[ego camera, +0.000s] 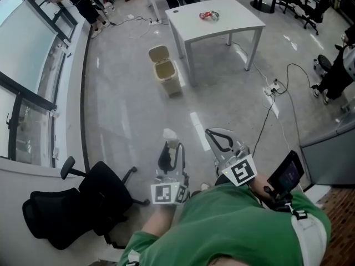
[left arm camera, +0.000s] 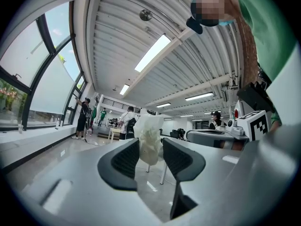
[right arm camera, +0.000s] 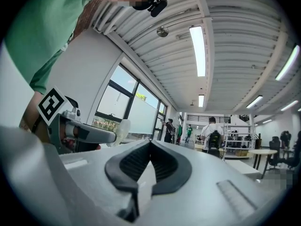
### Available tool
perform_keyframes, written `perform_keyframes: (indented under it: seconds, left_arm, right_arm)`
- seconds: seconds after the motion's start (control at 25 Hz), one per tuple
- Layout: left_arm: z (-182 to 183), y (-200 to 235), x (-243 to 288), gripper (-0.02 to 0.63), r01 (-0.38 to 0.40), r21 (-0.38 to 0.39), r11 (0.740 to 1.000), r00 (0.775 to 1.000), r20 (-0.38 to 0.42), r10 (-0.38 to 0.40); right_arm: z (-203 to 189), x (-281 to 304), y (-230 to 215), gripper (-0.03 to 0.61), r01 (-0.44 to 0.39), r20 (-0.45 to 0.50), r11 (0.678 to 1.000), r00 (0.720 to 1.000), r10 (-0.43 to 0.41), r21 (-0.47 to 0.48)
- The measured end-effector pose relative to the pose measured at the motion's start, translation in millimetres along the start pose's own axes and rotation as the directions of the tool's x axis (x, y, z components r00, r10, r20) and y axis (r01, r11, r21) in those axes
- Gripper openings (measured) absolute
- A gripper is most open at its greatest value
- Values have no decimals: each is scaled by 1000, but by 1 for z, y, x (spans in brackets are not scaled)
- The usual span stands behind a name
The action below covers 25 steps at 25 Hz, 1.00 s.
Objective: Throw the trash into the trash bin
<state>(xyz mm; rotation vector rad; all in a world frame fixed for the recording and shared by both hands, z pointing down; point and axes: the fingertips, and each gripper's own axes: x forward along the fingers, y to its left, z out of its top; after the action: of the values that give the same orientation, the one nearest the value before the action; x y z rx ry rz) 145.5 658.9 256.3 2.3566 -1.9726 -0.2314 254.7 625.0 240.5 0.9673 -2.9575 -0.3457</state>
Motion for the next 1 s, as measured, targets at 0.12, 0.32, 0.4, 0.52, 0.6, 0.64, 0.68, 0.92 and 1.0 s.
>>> perform_keyframes:
  seconds: [0.12, 0.32, 0.4, 0.52, 0.6, 0.64, 0.68, 0.92, 1.0]
  left_arm:
    - [1, 7, 22, 155, -35, 0, 999, 999, 4, 35]
    - [4, 9, 65, 152, -57, 37, 998, 998, 10, 57]
    - [5, 7, 84, 152, -64, 47, 997, 998, 13, 63]
    - [5, 2, 111, 153, -79, 61, 995, 997, 18, 78]
    - [4, -2, 127, 153, -90, 64, 994, 996, 17, 89]
    - [2, -3, 134, 153, -94, 63, 994, 996, 16, 93]
    - [0, -4, 141, 153, -99, 62, 993, 995, 14, 98]
    - [-10, -9, 168, 153, -130, 71, 989, 991, -10, 131]
    - [-11, -6, 173, 153, -136, 76, 988, 990, -20, 137]
  right_arm:
    - [-5, 15, -17, 3, -19, 16, 1000, 1000, 19, 19]
    - [-8, 41, -57, 3, -36, 46, 998, 998, 33, 50]
    - [-10, 48, -73, 3, -46, 57, 997, 997, 43, 58]
    - [-17, 56, -97, 3, -68, 56, 996, 996, 65, 56]
    - [-21, 60, -111, 3, -82, 61, 995, 995, 78, 58]
    - [-23, 62, -118, 3, -86, 64, 994, 995, 82, 65]
    - [-25, 64, -125, 3, -90, 65, 993, 994, 85, 74]
    - [-40, 78, -157, 3, -114, 60, 989, 992, 109, 94]
    - [-42, 84, -160, 3, -126, 61, 987, 991, 121, 103]
